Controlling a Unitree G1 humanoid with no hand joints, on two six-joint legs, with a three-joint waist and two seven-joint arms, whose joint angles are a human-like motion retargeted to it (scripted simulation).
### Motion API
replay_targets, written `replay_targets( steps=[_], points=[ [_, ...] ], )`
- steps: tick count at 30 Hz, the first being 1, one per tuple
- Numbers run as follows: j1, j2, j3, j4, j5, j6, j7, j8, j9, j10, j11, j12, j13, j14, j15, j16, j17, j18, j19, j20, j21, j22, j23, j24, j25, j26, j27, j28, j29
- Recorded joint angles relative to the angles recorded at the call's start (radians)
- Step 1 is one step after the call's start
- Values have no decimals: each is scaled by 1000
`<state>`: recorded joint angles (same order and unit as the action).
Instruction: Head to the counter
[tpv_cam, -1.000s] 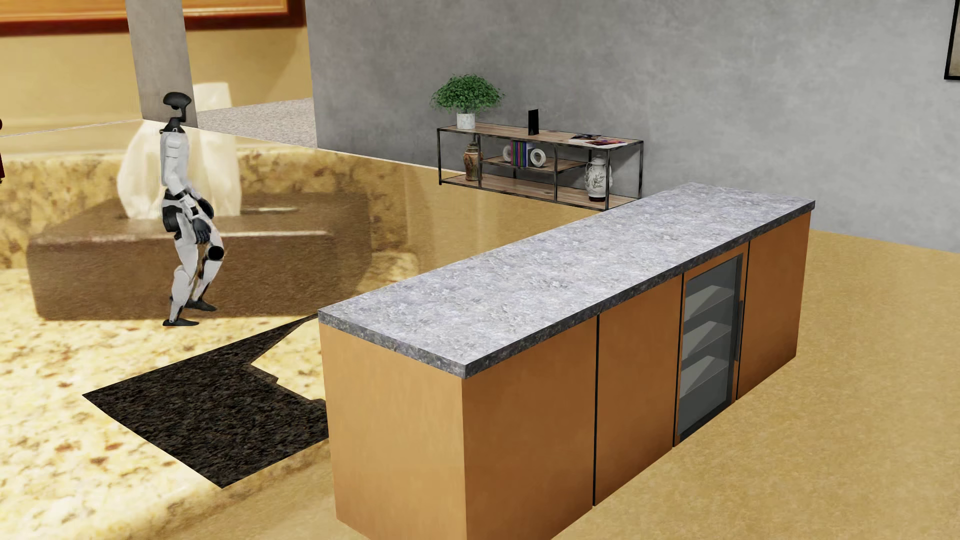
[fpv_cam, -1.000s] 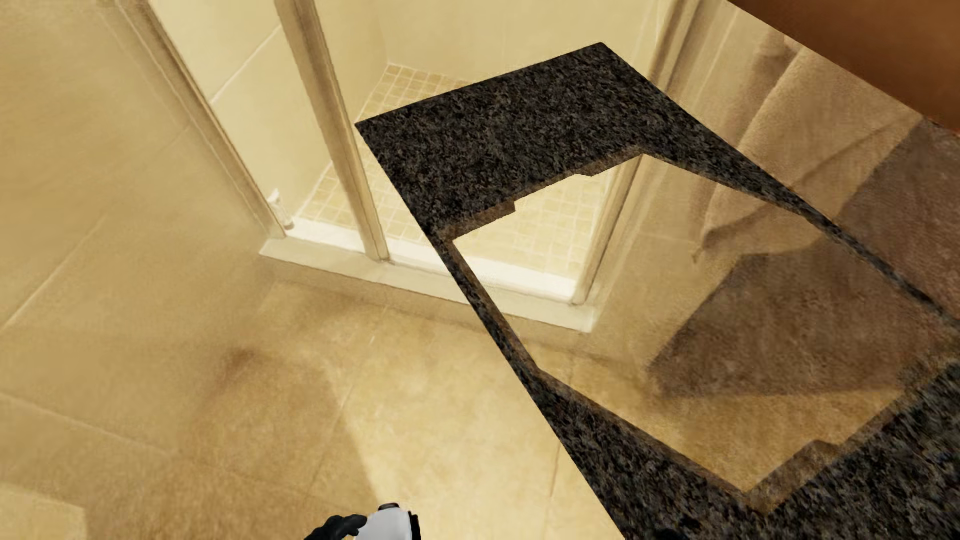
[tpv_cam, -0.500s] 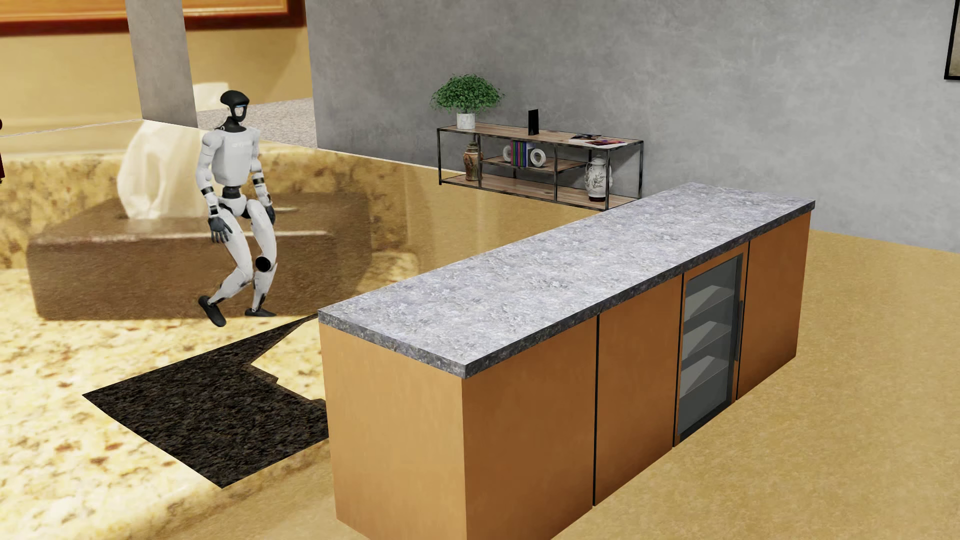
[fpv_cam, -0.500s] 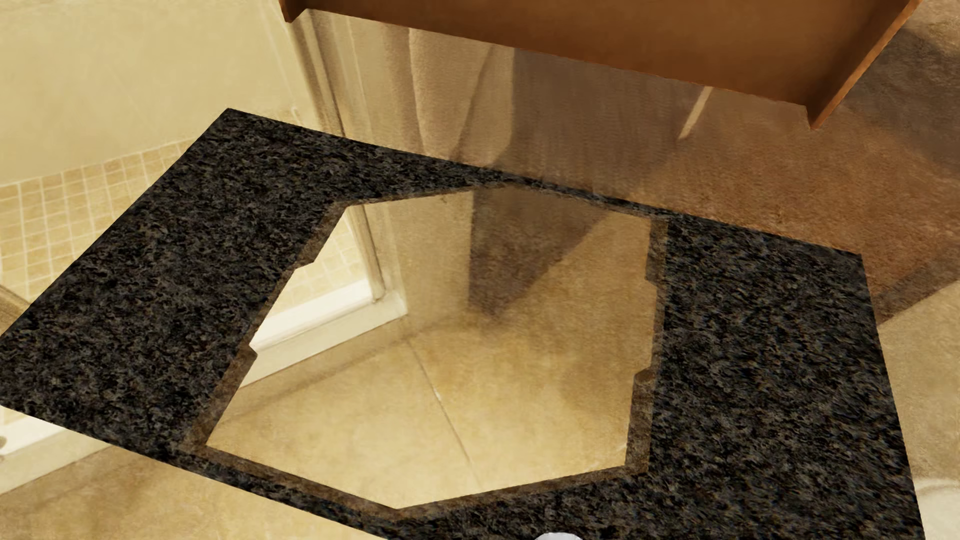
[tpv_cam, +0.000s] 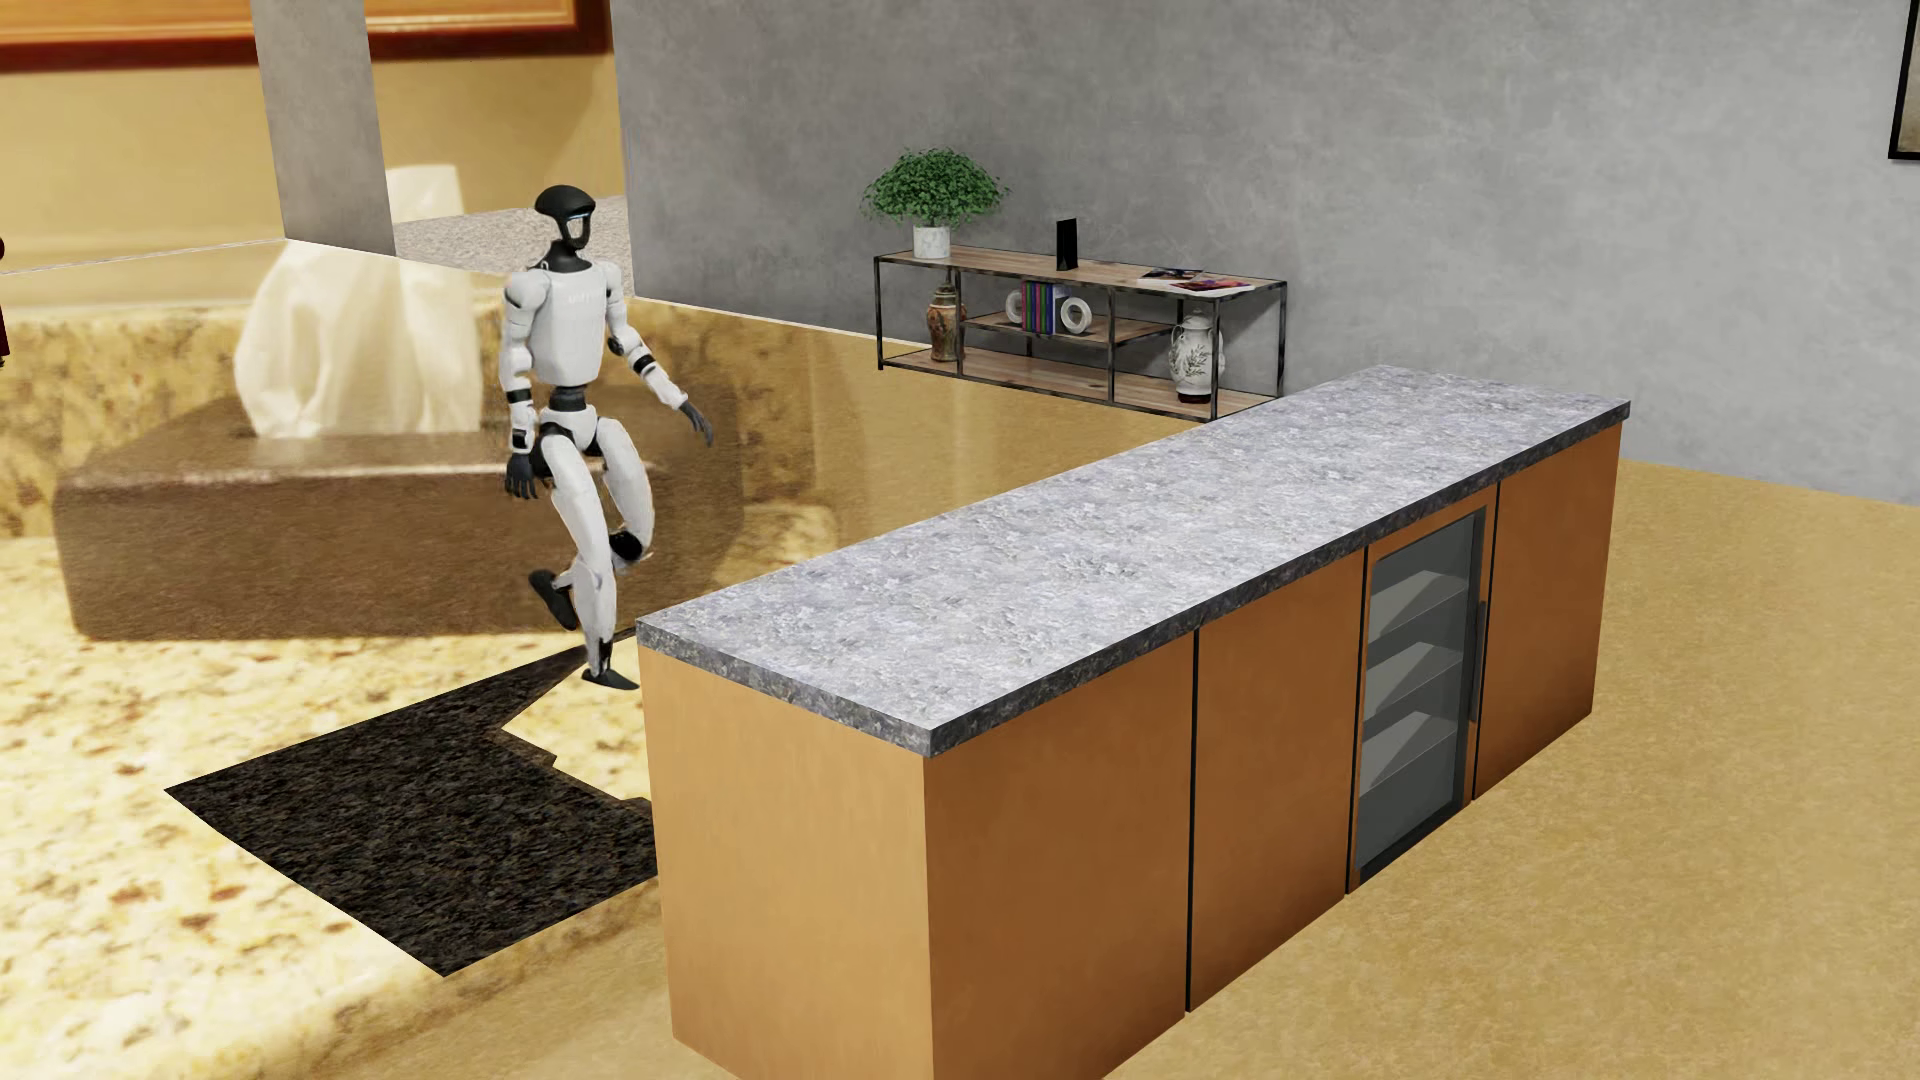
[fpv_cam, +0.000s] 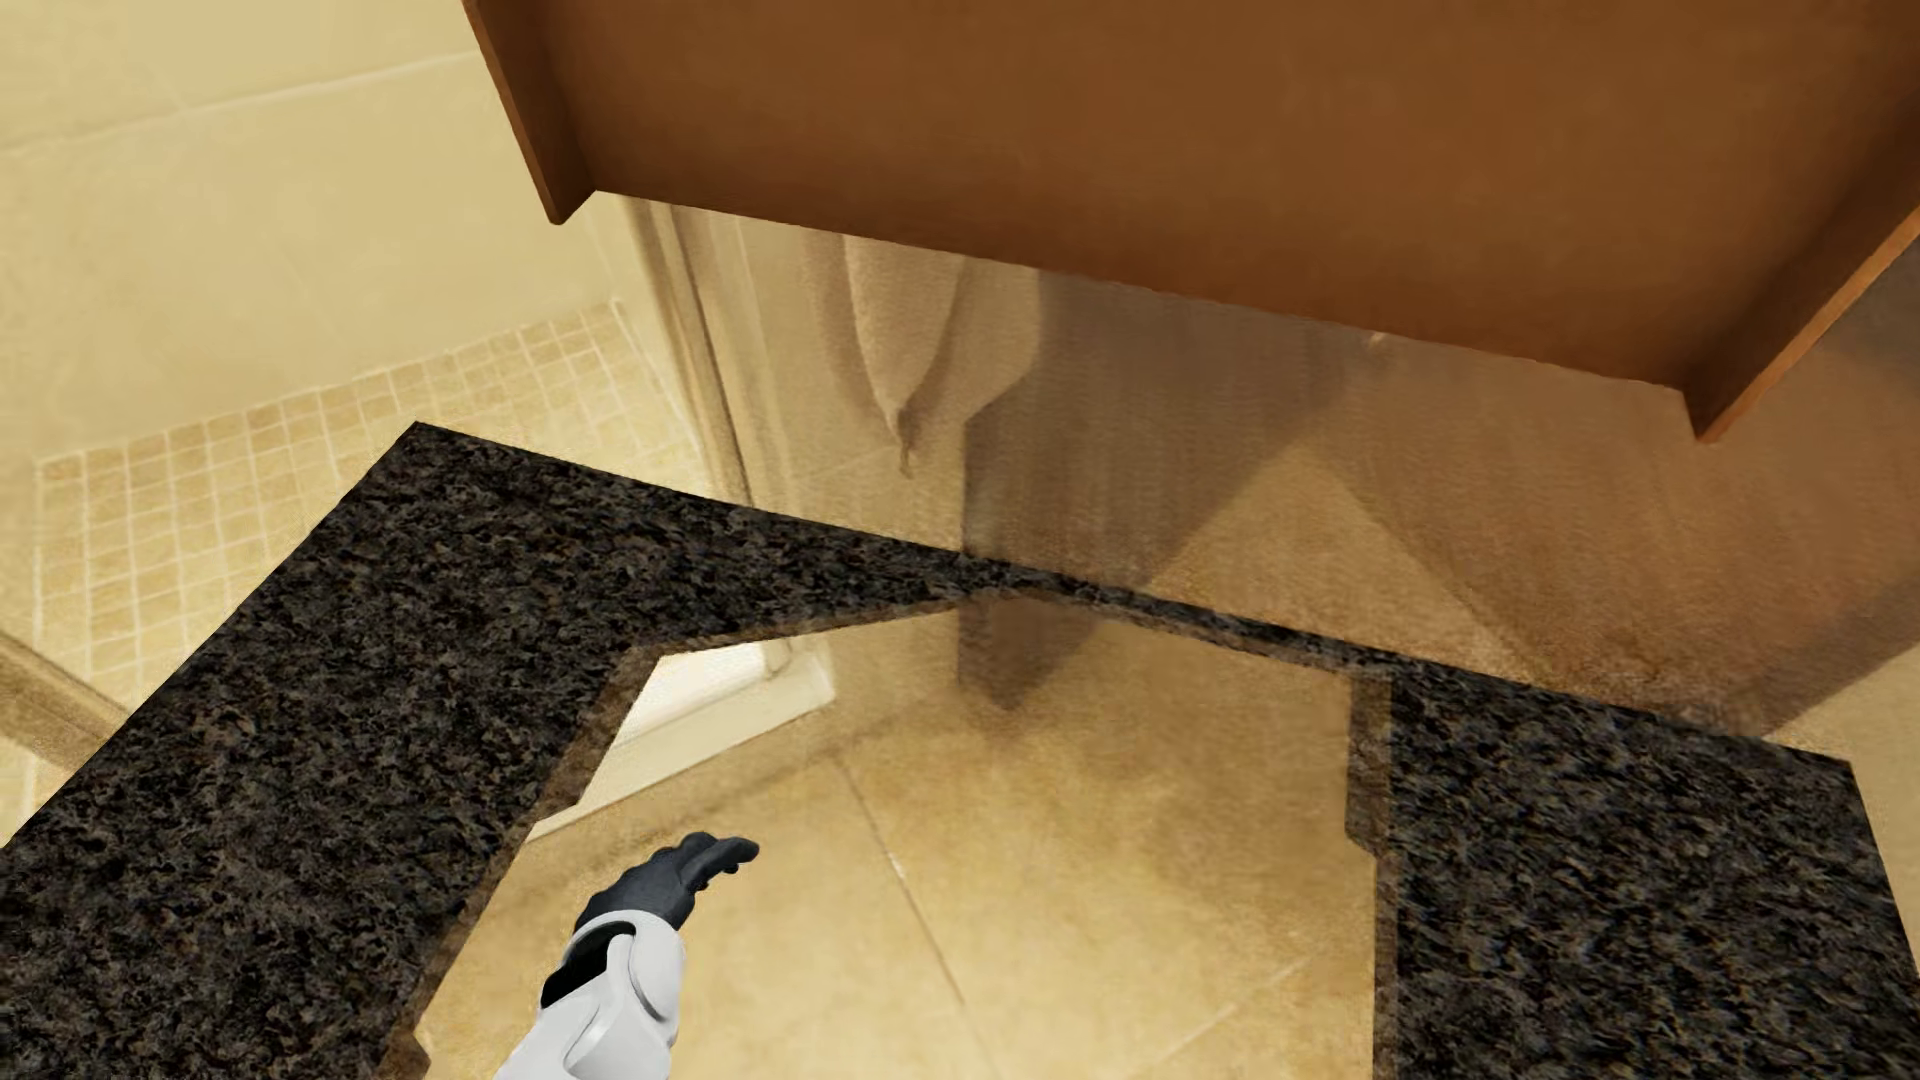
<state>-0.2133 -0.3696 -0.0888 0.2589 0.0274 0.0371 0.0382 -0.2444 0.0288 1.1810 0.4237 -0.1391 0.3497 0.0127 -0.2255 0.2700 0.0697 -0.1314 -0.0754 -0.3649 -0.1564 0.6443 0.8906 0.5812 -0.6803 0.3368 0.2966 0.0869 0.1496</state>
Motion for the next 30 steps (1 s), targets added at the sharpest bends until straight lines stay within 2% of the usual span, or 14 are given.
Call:
replay_targets(
  steps=[3,6,8,10,11,12,14,16,18,21,24,27,28,30],
  points=[
    [-244,128,35,33,36,31,-8,8,9,174,-35,94,-72,-67,-75,-27,-25,76,13,-71,-61,46,-70,40,-28,-21,-40,-104,-177],
    [-420,186,78,-17,50,41,78,64,2,-27,-9,247,-198,-141,-165,-78,-87,135,30,28,-45,130,-112,-22,-64,36,-71,-93,-235],
    [-462,230,100,-90,59,41,104,105,-10,-357,-8,324,-272,-117,-228,-88,-132,126,43,82,-22,206,-138,-65,-55,78,-127,-86,-209],
    [-417,293,115,-160,59,37,93,146,-30,-814,-45,395,-335,-12,-271,-81,-176,35,66,70,22,262,-177,-52,-65,94,-159,-126,-204],
    [-383,327,120,-177,52,33,89,167,-39,-937,-58,432,-354,46,-280,-83,-194,61,81,75,41,275,-198,-50,-65,102,-171,-147,-211],
    [-372,347,125,-187,33,28,110,191,-45,-902,-34,465,-364,95,-287,-94,-209,211,95,88,50,281,-222,-56,-53,106,-180,-152,-220],
    [-343,310,133,-213,-24,2,143,214,-39,-792,179,470,-333,-14,-183,-122,-201,231,130,106,1,316,-276,-60,8,116,-184,-129,-271],
    [-304,185,137,-214,-46,-16,172,271,-30,-684,506,433,-278,-131,80,-125,-153,228,259,64,-32,326,-273,-14,64,117,-166,-178,-316],
    [-225,38,134,-214,-84,-35,223,313,-22,-640,806,398,-260,-224,180,-119,-189,231,276,49,83,262,-235,14,-4,75,-147,-194,-197],
    [-99,-144,102,-244,-209,-72,241,236,-11,-620,939,263,-174,-325,127,-119,-178,213,144,88,95,237,-208,-3,-64,48,-135,-11,-114],
    [30,-229,58,-285,-236,-96,210,91,-18,-679,663,59,-66,-382,-9,-96,-125,193,113,3,-17,251,-155,55,14,46,-86,-43,-186],
    [140,-198,29,-296,-197,-101,161,-78,-38,-749,88,-87,14,-445,111,-61,-134,168,92,-49,-11,158,-90,67,-21,-38,-47,-32,-132],
    [176,-149,27,-290,-210,-102,148,-208,-46,-772,-52,-118,38,-459,185,-48,-122,157,31,-61,-17,126,-70,66,-25,-58,-36,-13,-127],
    [216,-97,17,-262,-208,-93,118,-250,-49,-709,-8,-135,67,-468,105,-43,-92,129,-103,-48,-41,69,-12,47,-21,-73,-7,18,-118]
  ],
)
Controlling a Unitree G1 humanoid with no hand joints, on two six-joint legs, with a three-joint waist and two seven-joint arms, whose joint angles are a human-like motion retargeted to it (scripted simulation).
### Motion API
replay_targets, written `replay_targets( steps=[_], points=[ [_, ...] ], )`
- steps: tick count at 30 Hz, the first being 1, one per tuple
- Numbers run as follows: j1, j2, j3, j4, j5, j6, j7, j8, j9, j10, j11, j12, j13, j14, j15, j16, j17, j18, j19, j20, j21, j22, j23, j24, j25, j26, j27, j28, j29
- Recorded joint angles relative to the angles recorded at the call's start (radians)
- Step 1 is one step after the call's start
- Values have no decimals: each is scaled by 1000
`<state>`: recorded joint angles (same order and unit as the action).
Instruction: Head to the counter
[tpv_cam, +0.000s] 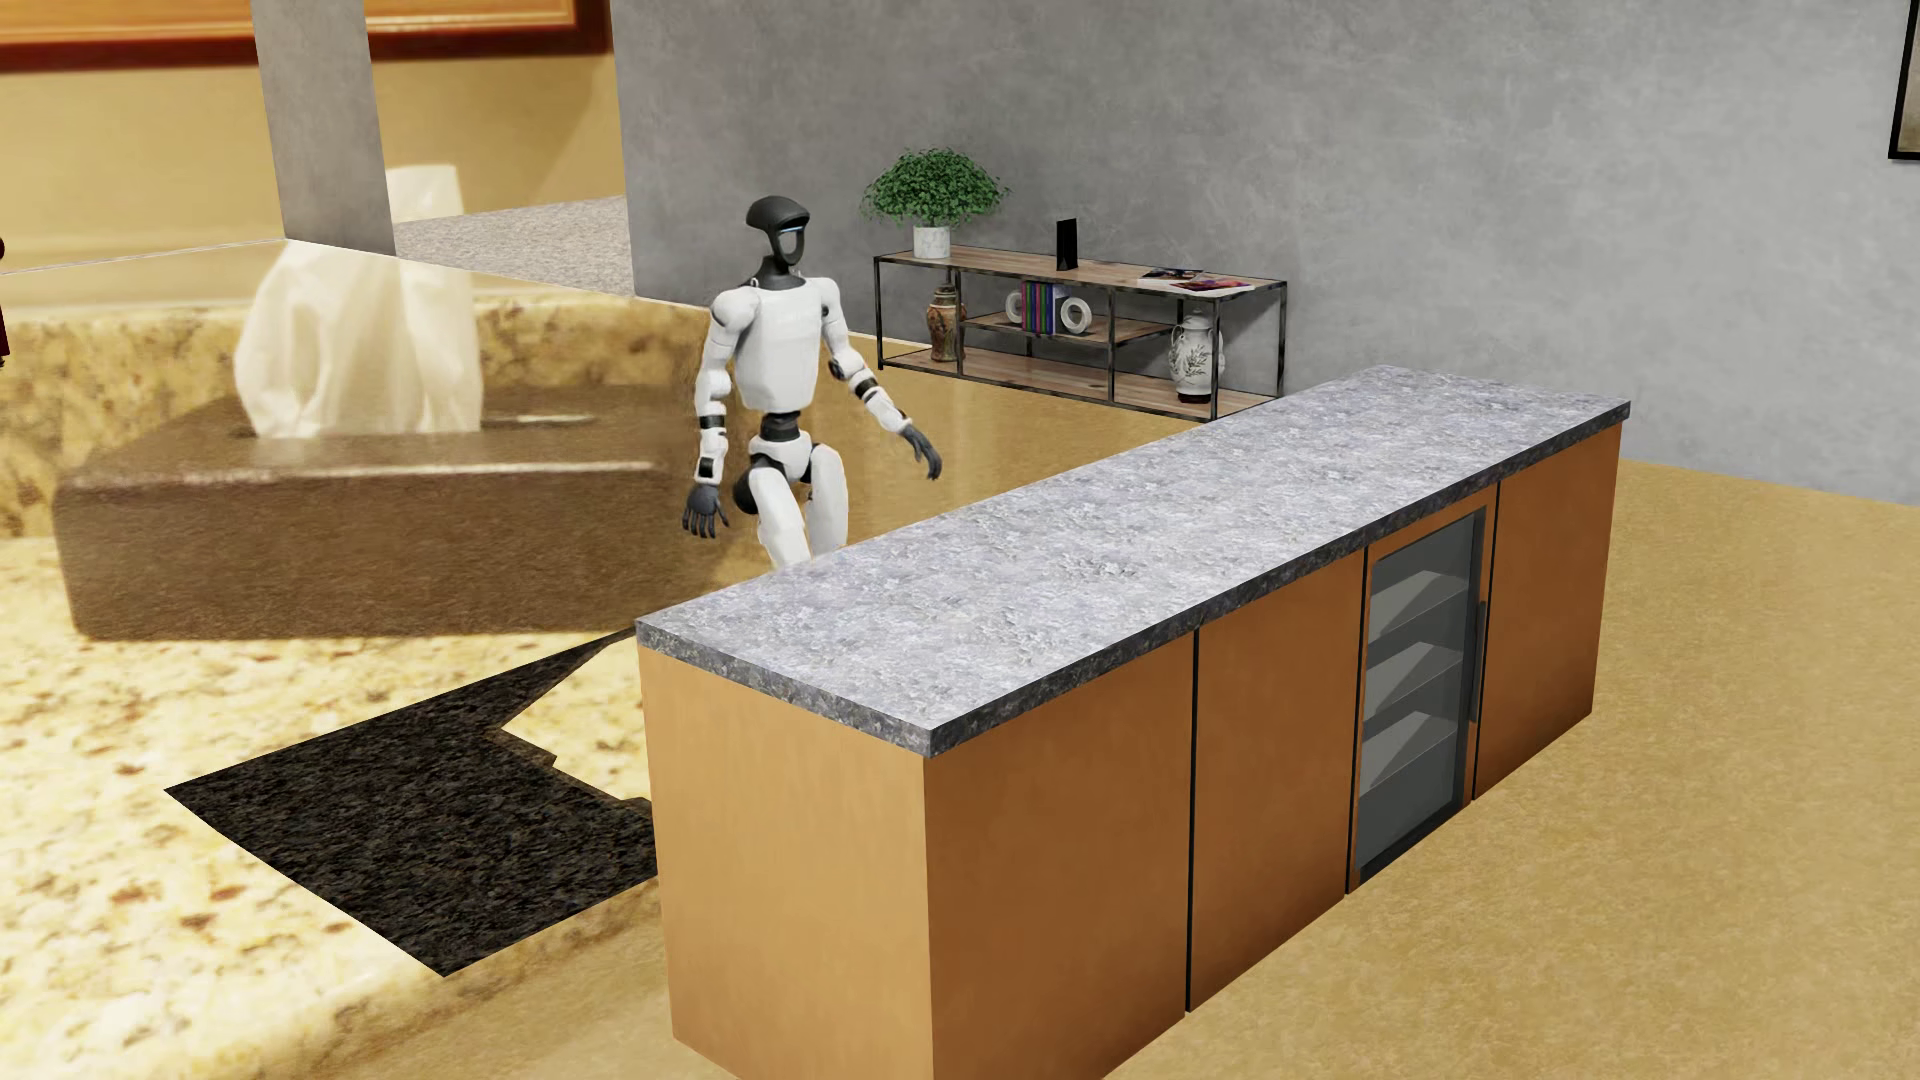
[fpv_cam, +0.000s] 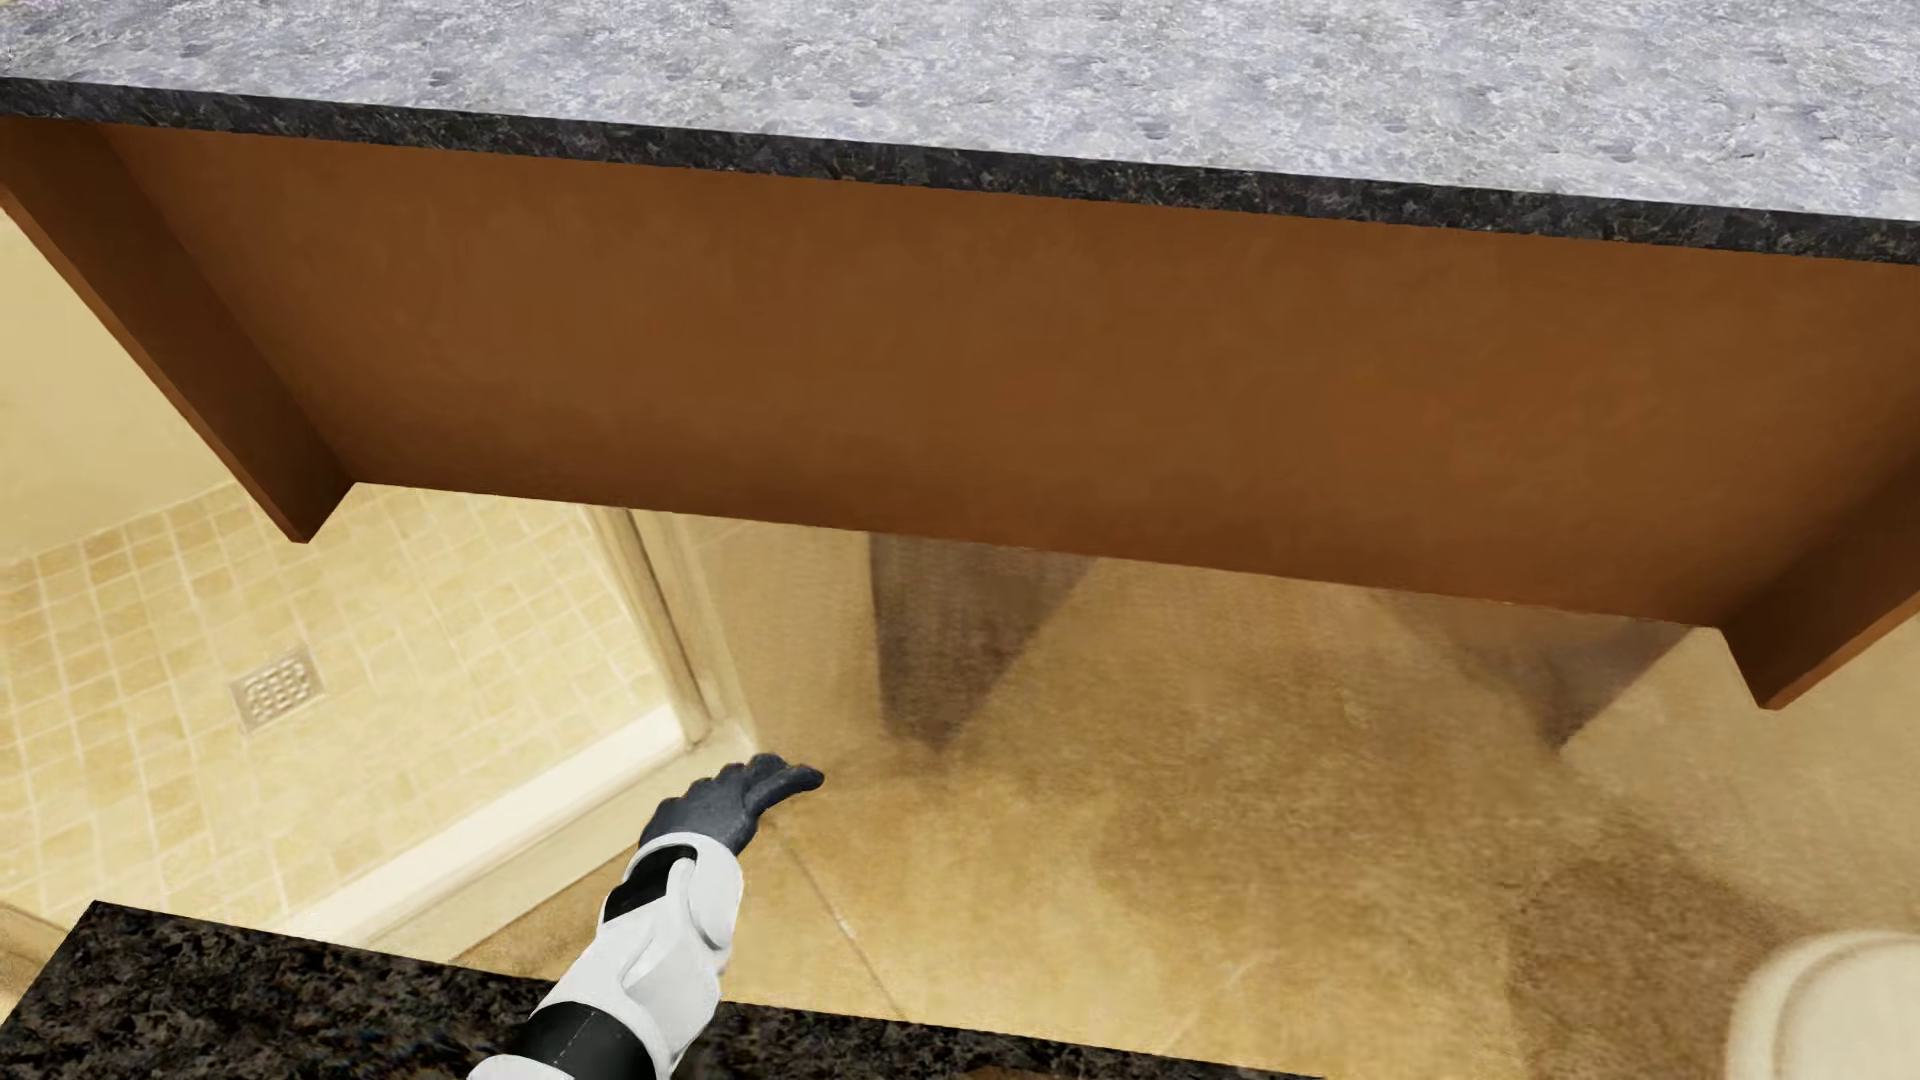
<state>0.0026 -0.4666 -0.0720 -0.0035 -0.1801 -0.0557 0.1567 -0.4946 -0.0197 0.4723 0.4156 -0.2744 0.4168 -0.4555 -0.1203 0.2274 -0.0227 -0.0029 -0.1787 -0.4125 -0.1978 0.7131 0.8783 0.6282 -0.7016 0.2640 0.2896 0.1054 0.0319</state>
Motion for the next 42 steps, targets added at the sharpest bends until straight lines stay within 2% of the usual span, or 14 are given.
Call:
replay_targets(
  steps=[3,6,10,14,16,18,20,23,25,27,31,32,34,42],
  points=[
    [-70,65,-8,58,1,23,-14,-9,15,280,92,109,-44,248,-105,-75,15,-23,35,125,9,-55,50,-85,-50,24,33,92,38],
    [-284,186,-2,189,65,53,-37,-50,35,709,13,184,-96,436,-149,-38,57,-117,45,32,-35,-31,-57,-3,-1,8,-65,-50,-5],
    [-528,263,41,346,116,107,43,8,60,864,30,331,-285,364,-220,-68,17,21,85,122,-24,128,-118,-67,-14,126,-67,-39,-139],
    [-609,313,82,287,145,130,109,101,51,386,35,458,-435,329,-287,-5,-15,15,130,41,59,251,-157,-48,-23,169,-164,-211,-108],
    [-568,346,87,259,164,141,136,146,37,32,20,565,-464,377,-319,-7,-25,-11,161,103,110,211,-204,-91,-18,165,-207,-174,-102],
    [-514,369,88,249,149,143,170,197,25,-62,36,647,-456,459,-348,-57,-31,99,196,155,130,185,-246,-138,4,157,-228,-118,-121],
    [-463,340,89,223,74,122,220,234,26,-28,188,628,-410,400,-335,-96,-28,105,238,101,103,227,-253,-110,37,170,-207,-152,-155],
    [-388,182,76,153,-32,84,254,373,35,11,574,500,-325,314,-68,-91,-42,110,314,-23,87,228,-164,-7,22,150,-128,-264,-105],
    [-342,71,67,104,-76,52,258,457,41,24,797,422,-284,272,-17,-86,-73,113,276,23,84,162,-76,-8,-26,125,-73,-151,-68],
    [-320,13,60,70,-99,21,230,474,46,43,844,306,-223,242,-92,-90,-49,107,288,86,-6,138,-7,-38,20,97,-6,-4,-124],
    [-297,30,42,25,-62,-17,139,459,33,30,397,72,-109,211,-176,-52,-44,82,342,48,-15,86,40,-17,10,51,-10,-10,21],
    [-290,70,40,17,-60,-24,120,419,26,6,251,38,-89,213,-169,-43,-43,81,295,37,-10,59,23,-9,0,30,-20,-7,48],
    [-290,123,37,3,-84,-40,97,332,14,0,178,8,-72,206,-226,-32,-43,74,226,32,-12,6,-12,-6,-18,-3,-28,22,42],
    [-228,216,54,90,16,-14,154,343,-22,-64,-27,250,-256,191,-163,-89,-37,39,280,115,22,113,-192,-94,-15,77,-100,-9,-79]
  ],
)
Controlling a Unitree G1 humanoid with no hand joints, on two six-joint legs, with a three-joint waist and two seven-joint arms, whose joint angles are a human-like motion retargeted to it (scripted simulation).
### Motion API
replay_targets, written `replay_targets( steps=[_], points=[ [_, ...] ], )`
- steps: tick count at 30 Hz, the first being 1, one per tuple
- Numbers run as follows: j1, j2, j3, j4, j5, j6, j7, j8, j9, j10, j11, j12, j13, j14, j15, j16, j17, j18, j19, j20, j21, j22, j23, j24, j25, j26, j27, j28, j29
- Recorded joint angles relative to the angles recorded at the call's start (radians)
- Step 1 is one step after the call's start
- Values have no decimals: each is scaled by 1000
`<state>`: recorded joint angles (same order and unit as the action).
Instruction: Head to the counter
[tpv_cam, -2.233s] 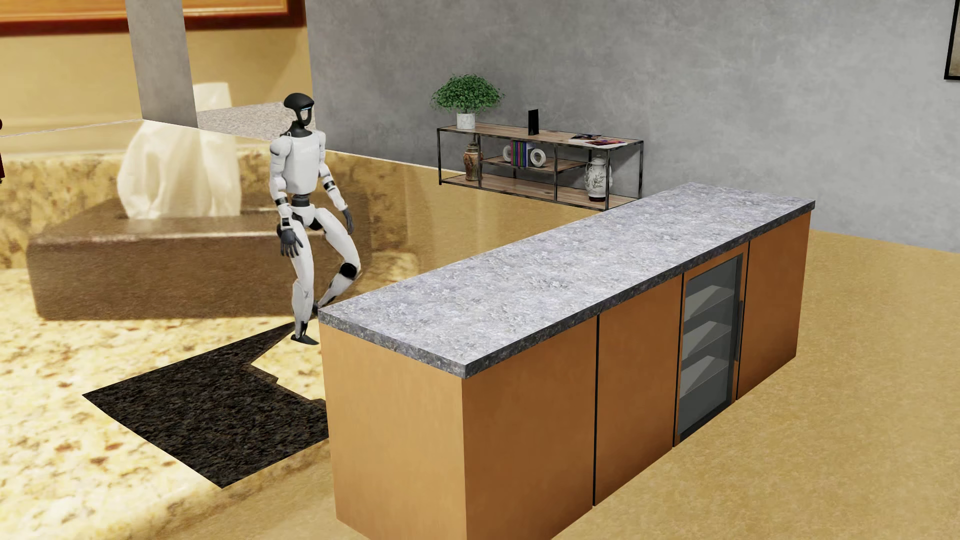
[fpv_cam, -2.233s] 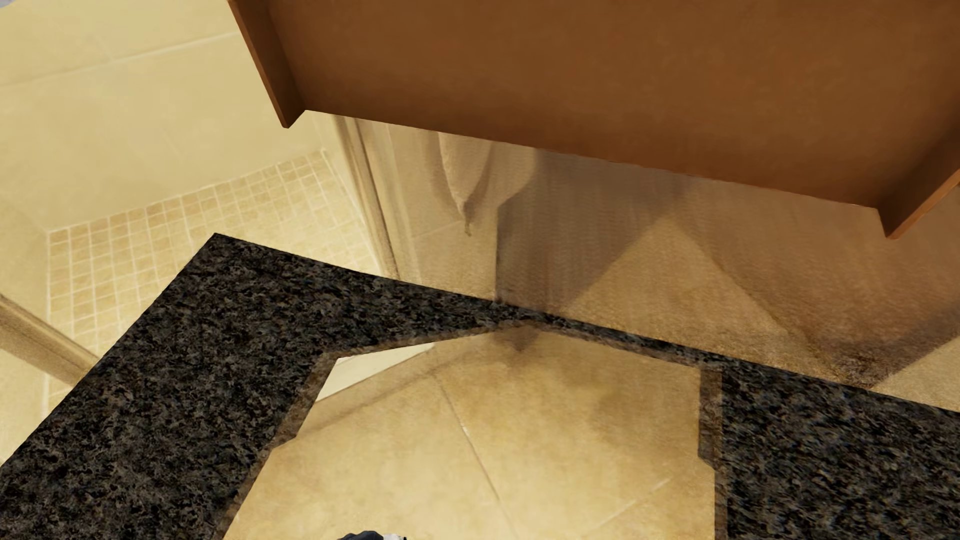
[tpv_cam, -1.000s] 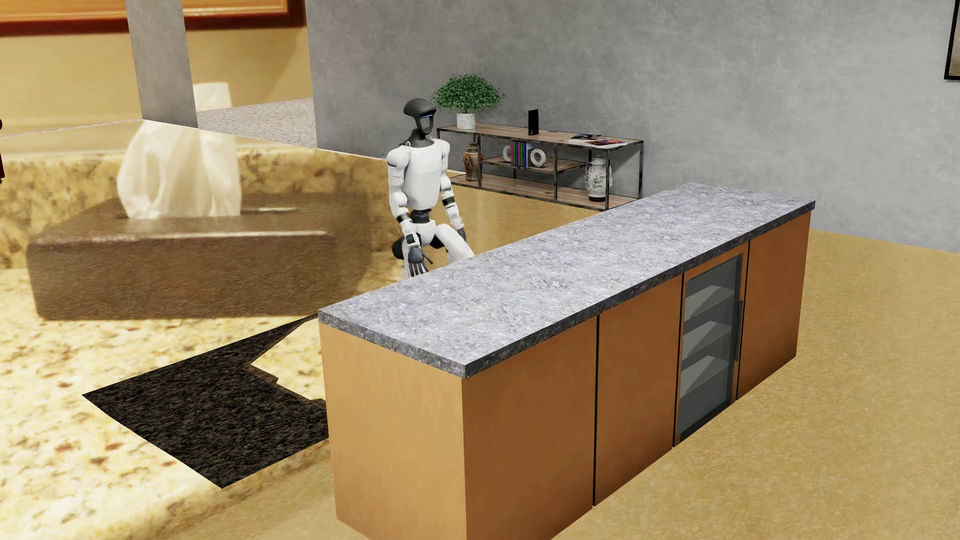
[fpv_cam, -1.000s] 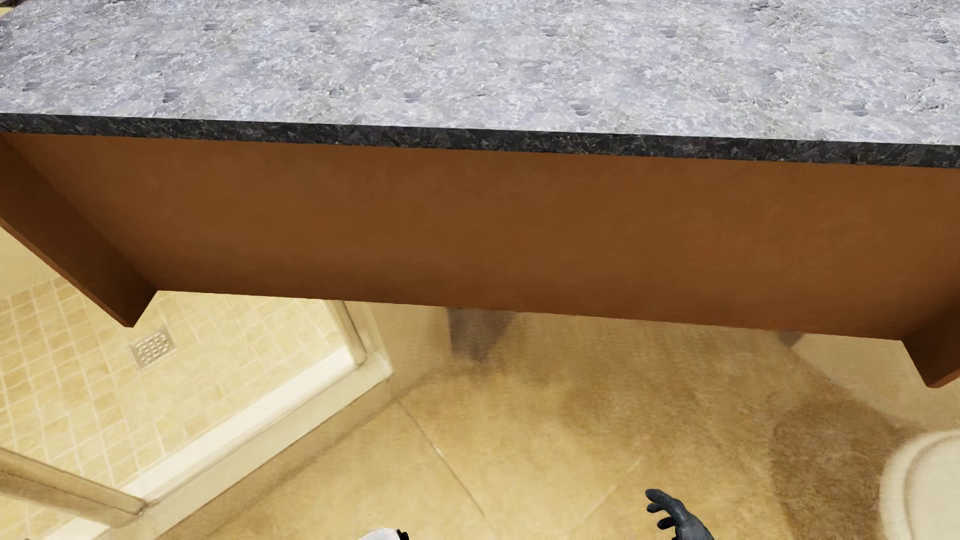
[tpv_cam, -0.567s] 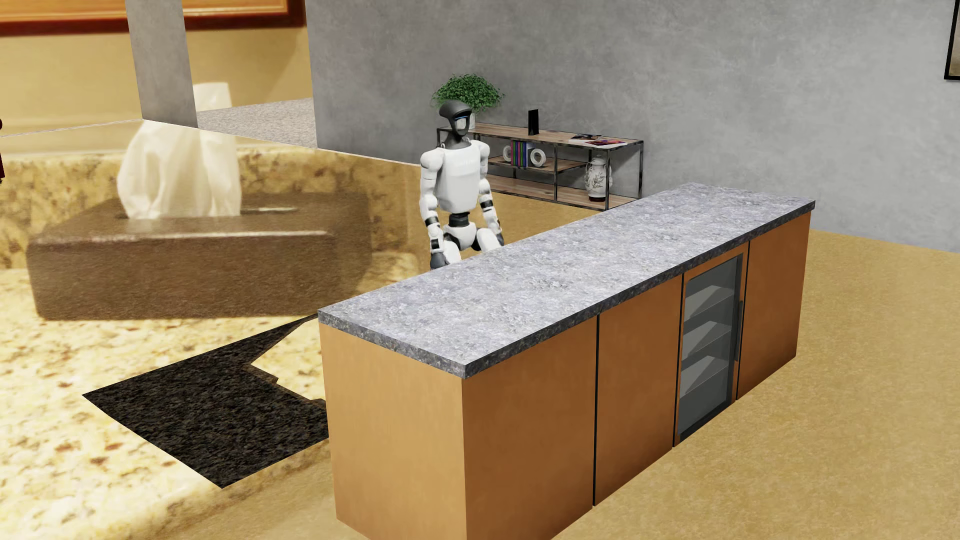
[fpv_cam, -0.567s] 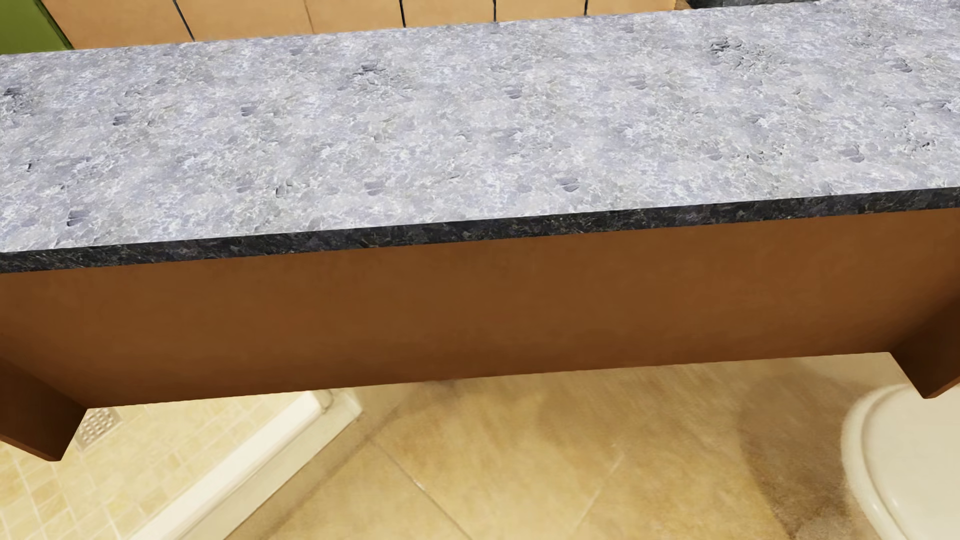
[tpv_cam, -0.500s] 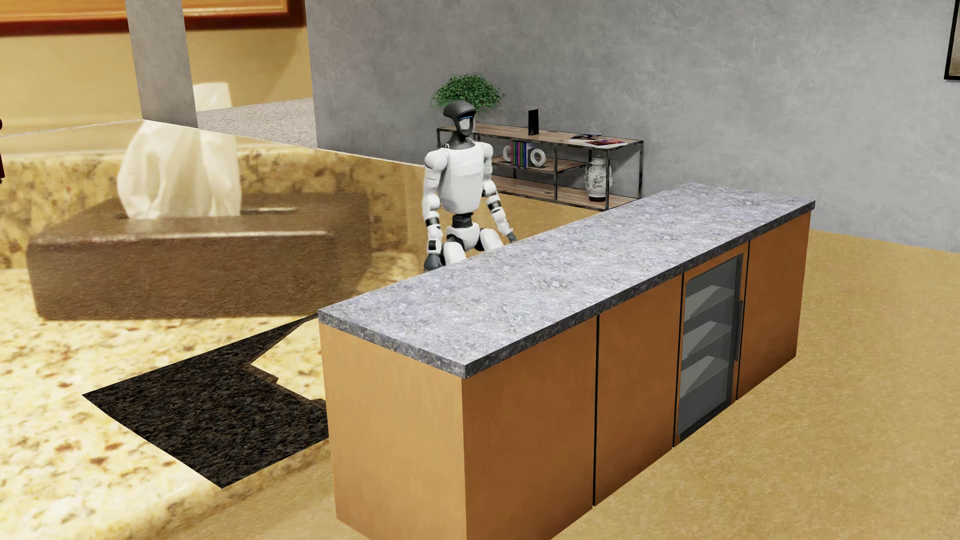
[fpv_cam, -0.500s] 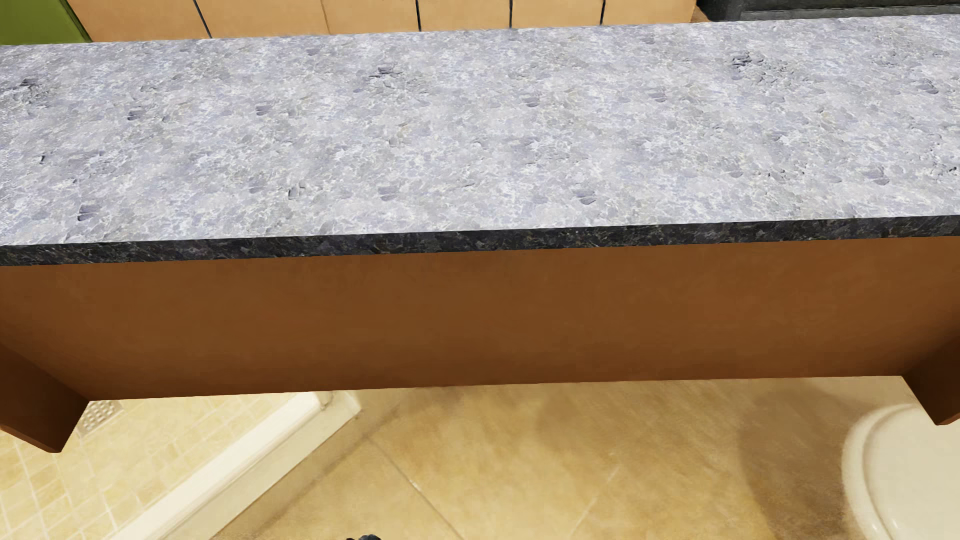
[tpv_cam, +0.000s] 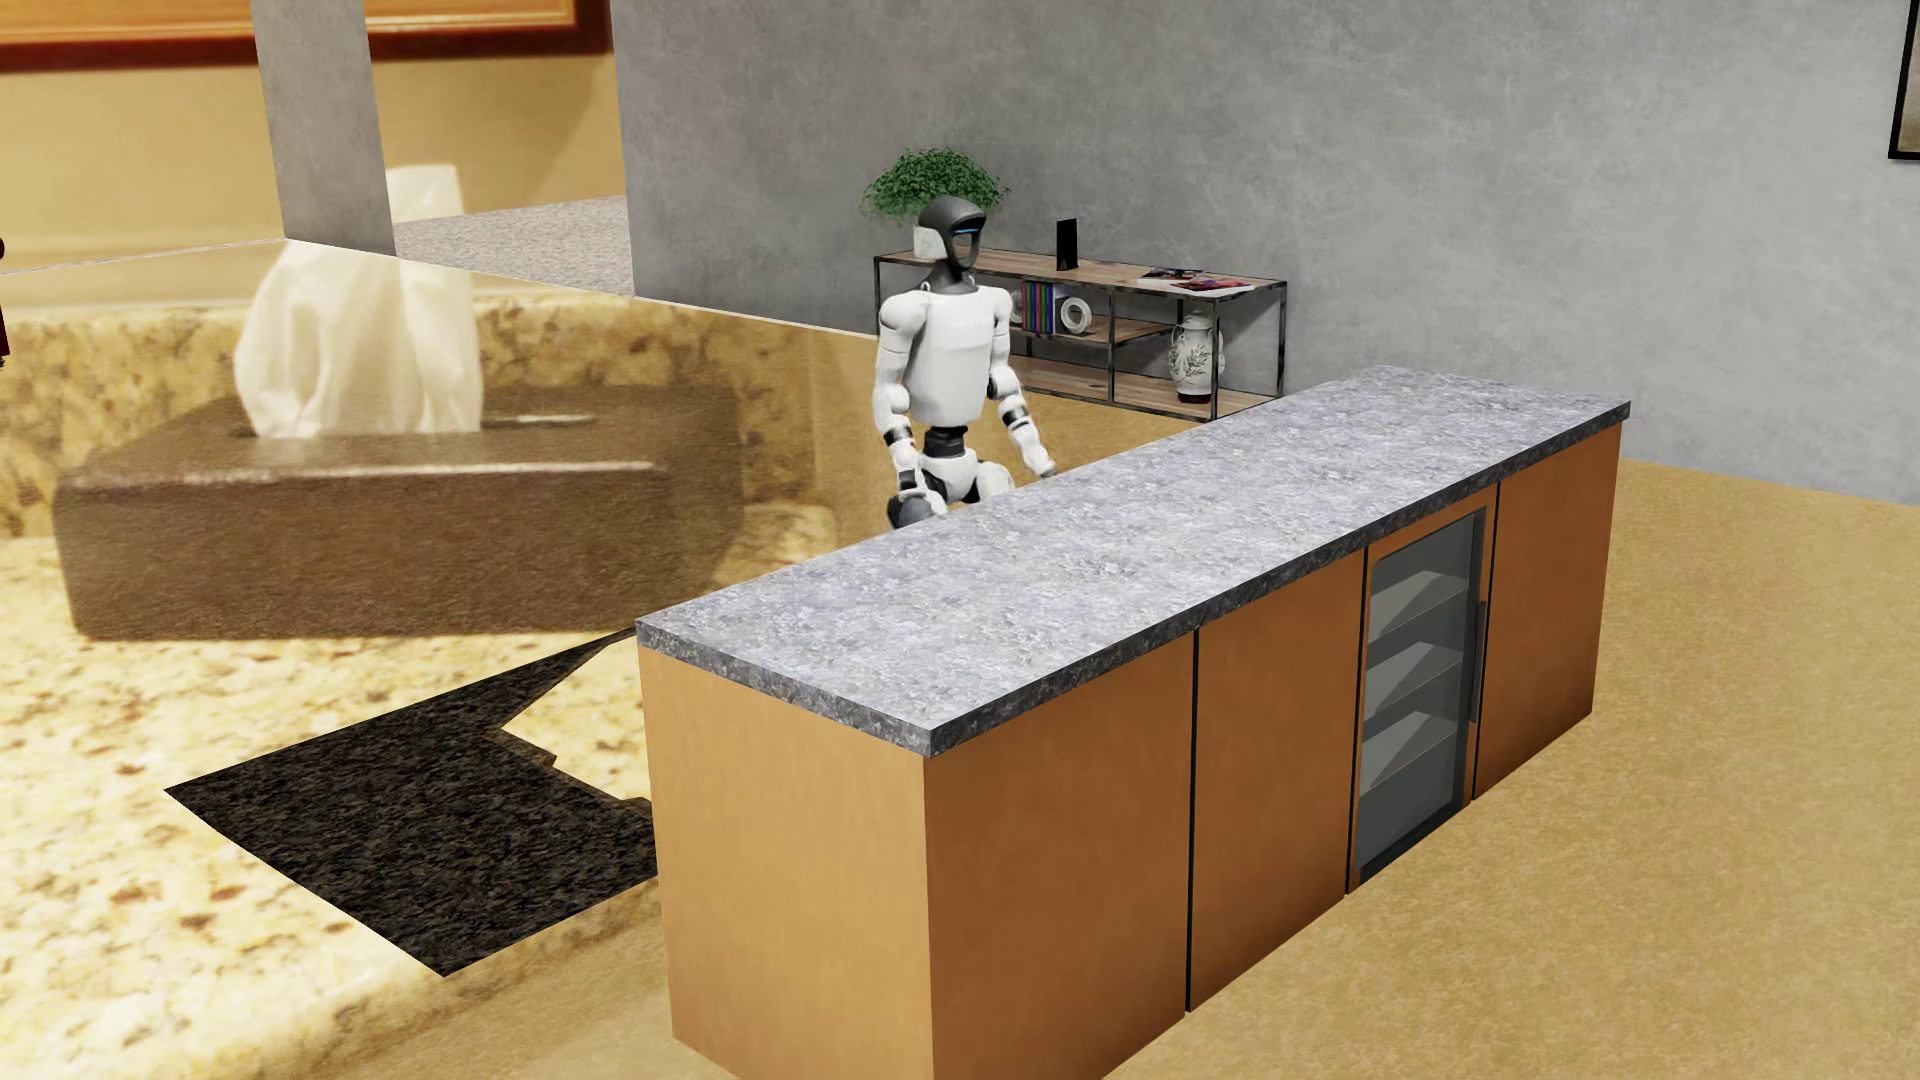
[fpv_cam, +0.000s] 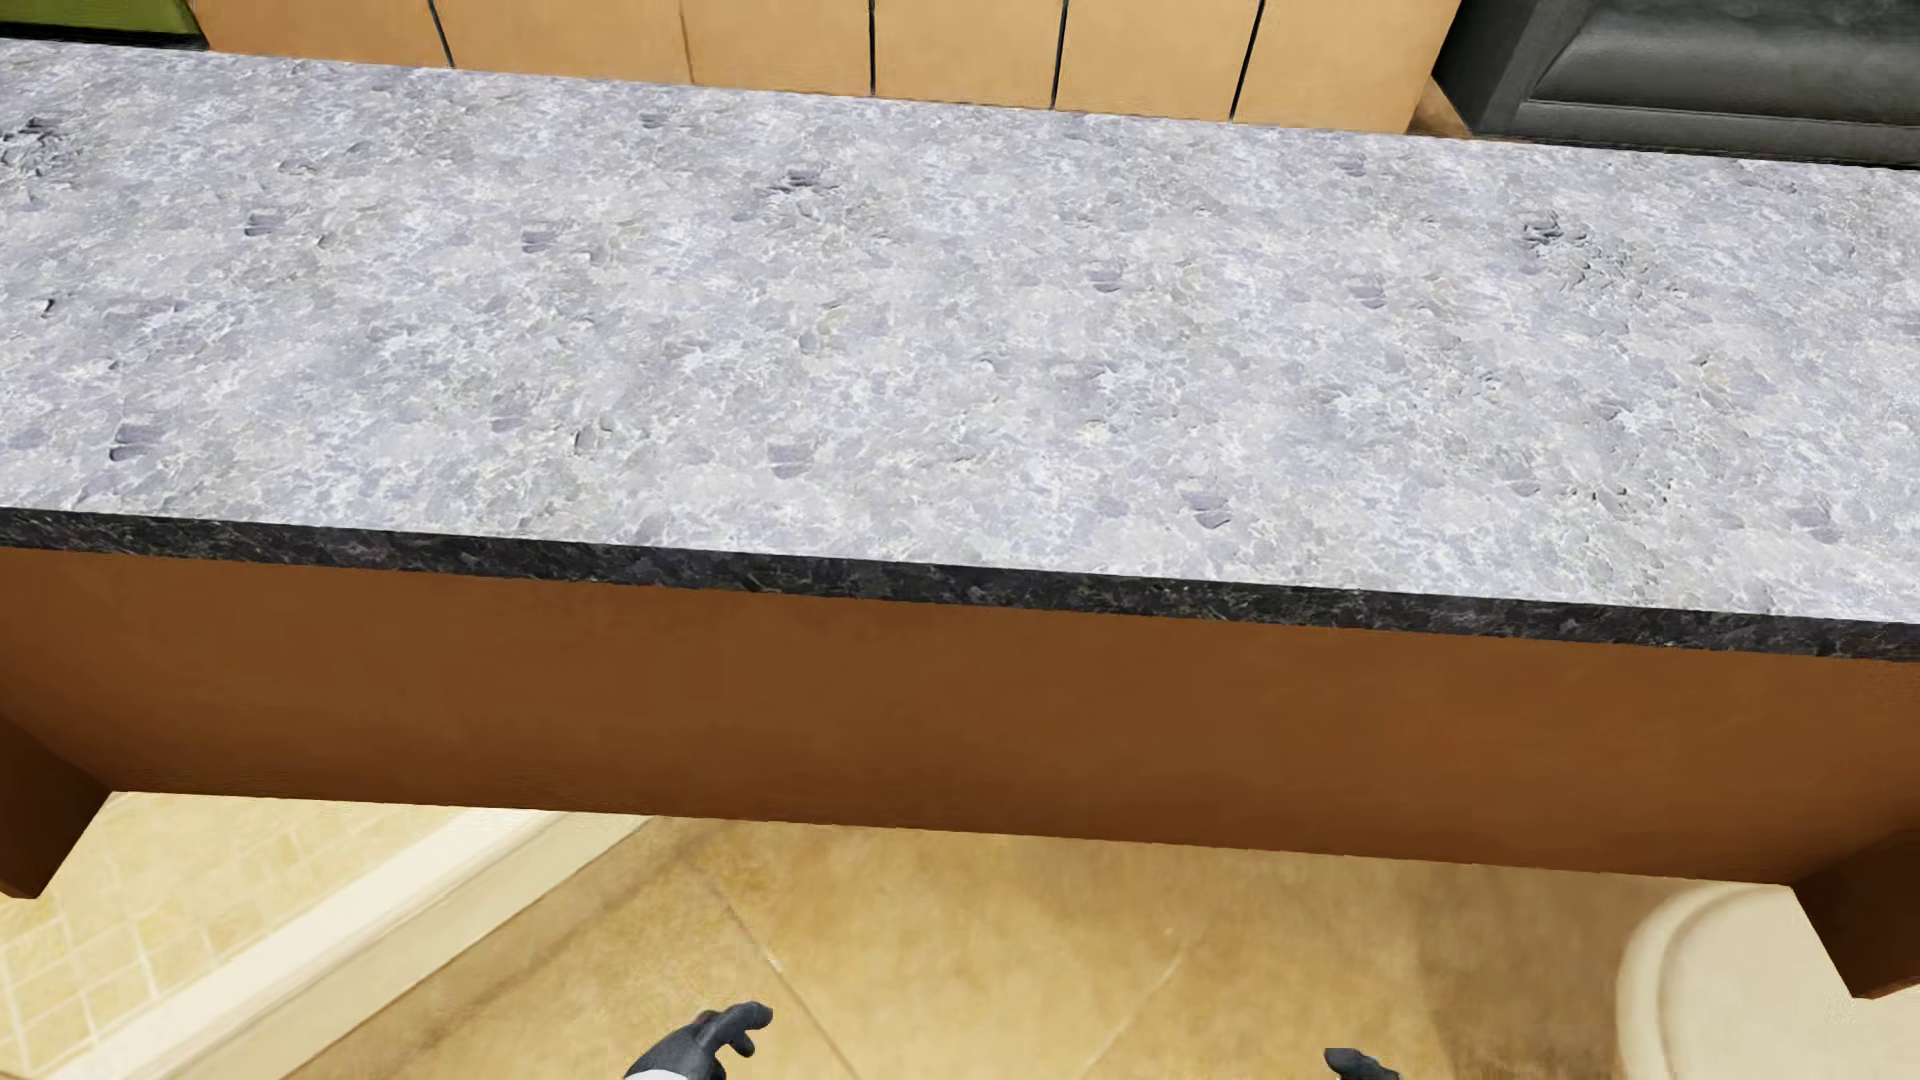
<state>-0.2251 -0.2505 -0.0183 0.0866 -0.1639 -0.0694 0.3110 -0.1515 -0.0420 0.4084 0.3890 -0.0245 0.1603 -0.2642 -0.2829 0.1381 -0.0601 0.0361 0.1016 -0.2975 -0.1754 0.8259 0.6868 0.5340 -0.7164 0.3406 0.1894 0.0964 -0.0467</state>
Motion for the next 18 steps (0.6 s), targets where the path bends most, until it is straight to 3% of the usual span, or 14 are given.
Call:
replay_targets(
  steps=[4,5,8,10,13,15,18],
  points=[
    [39,30,3,33,39,23,45,37,-7,-15,-41,139,-42,-11,11,-54,12,-14,-9,-43,51,210,-67,-16,23,124,-61,-150,2],
    [45,31,5,38,44,29,53,44,-6,-15,-41,178,-44,-14,9,-63,15,-16,-10,-36,64,210,-73,-27,25,127,-65,-159,6],
    [55,38,17,47,51,44,56,45,-2,-9,-34,284,-25,-24,-2,-51,20,-23,-12,-71,81,153,-44,9,34,67,-43,-171,12],
    [54,46,26,47,48,51,41,30,3,-4,-28,308,-6,-27,-11,-47,28,-25,-13,-33,59,116,23,-10,34,62,0,-143,18],
    [44,58,29,33,32,57,-3,-12,9,2,-14,246,12,-25,-28,-30,44,-27,-17,-38,-28,98,152,18,45,81,97,-129,28],
    [35,63,25,18,15,58,-36,-43,12,4,-2,174,28,-24,-41,-9,50,-28,-18,-40,-63,86,215,35,41,67,137,-124,40],
    [20,62,15,0,-3,57,-70,-76,16,6,11,71,58,-19,-50,10,54,-28,-18,-47,-84,39,211,57,28,30,108,-76,62]
  ],
)
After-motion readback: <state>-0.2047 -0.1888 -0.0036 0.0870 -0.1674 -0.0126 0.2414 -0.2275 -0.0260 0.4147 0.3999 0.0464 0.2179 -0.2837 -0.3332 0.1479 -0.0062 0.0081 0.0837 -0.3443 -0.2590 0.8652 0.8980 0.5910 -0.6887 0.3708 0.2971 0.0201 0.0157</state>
